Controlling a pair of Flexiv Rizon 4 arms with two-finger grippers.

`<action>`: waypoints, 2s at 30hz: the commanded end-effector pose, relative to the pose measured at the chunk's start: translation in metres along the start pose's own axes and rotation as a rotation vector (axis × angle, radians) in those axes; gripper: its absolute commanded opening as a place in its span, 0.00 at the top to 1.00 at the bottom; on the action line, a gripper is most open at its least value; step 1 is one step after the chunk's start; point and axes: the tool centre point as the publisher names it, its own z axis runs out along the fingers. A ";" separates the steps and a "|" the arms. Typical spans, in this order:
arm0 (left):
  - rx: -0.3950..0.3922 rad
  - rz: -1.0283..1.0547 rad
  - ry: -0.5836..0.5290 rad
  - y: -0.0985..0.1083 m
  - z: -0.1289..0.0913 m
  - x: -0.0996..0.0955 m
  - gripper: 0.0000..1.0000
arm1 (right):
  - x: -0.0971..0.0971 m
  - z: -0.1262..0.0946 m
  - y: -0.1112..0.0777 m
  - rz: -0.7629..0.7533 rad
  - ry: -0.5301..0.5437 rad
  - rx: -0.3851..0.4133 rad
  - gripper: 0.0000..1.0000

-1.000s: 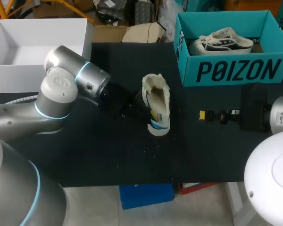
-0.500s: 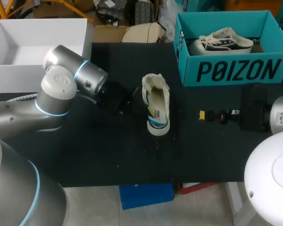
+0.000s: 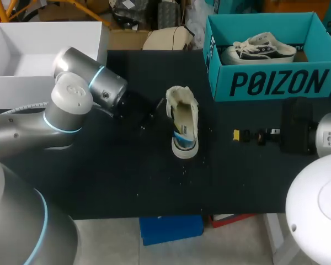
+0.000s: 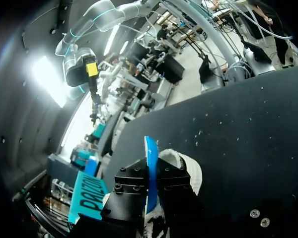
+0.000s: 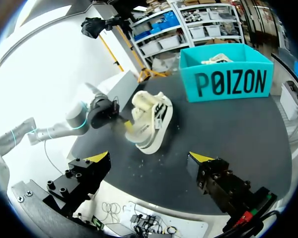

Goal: Take the shoe out of the shoebox, open the shoe tongue, remove and reinsert the insole, then place the shoe into the shoebox

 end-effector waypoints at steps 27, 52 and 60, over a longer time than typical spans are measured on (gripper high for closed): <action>-0.067 0.037 -0.007 -0.032 0.000 -0.010 0.00 | -0.001 -0.001 0.000 0.001 0.002 0.005 0.00; -0.075 -0.068 0.162 -0.025 -0.005 0.018 0.59 | -0.001 -0.001 0.000 0.001 0.002 0.005 0.00; -0.107 -0.061 0.221 -0.011 -0.001 0.017 0.65 | -0.001 -0.001 0.000 0.001 0.002 0.005 0.00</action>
